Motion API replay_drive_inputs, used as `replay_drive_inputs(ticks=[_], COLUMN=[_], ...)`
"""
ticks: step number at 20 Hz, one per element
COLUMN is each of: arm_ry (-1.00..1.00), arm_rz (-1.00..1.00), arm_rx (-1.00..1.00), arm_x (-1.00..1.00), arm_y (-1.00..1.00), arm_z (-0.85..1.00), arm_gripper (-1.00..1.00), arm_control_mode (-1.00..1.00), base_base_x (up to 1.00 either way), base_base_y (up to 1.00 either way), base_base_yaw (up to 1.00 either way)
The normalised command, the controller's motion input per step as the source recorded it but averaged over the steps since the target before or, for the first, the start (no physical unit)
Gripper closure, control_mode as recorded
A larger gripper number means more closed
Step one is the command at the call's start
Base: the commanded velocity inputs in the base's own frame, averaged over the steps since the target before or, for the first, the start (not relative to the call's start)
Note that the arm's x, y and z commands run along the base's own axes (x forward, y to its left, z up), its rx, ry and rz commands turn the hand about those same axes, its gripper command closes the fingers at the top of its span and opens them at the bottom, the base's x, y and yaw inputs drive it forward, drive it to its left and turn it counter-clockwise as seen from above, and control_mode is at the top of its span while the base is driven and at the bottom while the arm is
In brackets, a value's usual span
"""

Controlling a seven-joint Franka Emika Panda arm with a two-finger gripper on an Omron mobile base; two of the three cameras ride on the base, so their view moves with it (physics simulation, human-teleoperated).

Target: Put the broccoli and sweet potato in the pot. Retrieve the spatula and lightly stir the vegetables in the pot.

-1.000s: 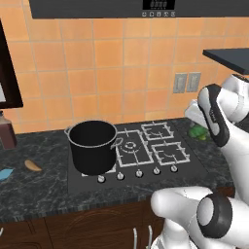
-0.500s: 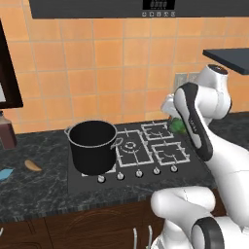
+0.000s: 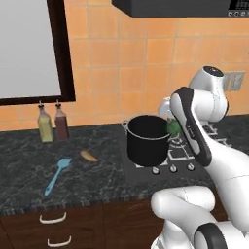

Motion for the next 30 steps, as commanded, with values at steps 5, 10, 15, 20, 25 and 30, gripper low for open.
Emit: replay_drive_inputs(ticks=[5,10,15,20,25,30], arm_ry=[0.00,0.00,0.00,0.00,0.00,0.04], arm_rz=[0.00,0.00,0.00,-0.06,-0.14,-0.10], arm_rx=[0.00,0.00,0.00,-0.02,-0.09,-0.04], arm_x=[0.00,0.00,0.00,0.20,0.38,0.50], arm_y=[0.00,0.00,0.00,-0.26,-0.76,-0.72], arm_z=[0.00,0.00,0.00,0.05,0.00,-0.04], arm_gripper=[1.00,1.00,1.00,1.00,1.00,1.00], arm_control_mode=[1.00,1.00,1.00,-1.00,-1.00,-1.00], base_base_x=[0.00,0.25,0.70,0.25,0.00,0.00], base_base_y=[0.89,0.50,-0.08,-0.09,0.00,0.00], base_base_yaw=[-0.02,-0.10,-0.09,-0.04,0.00,0.00])
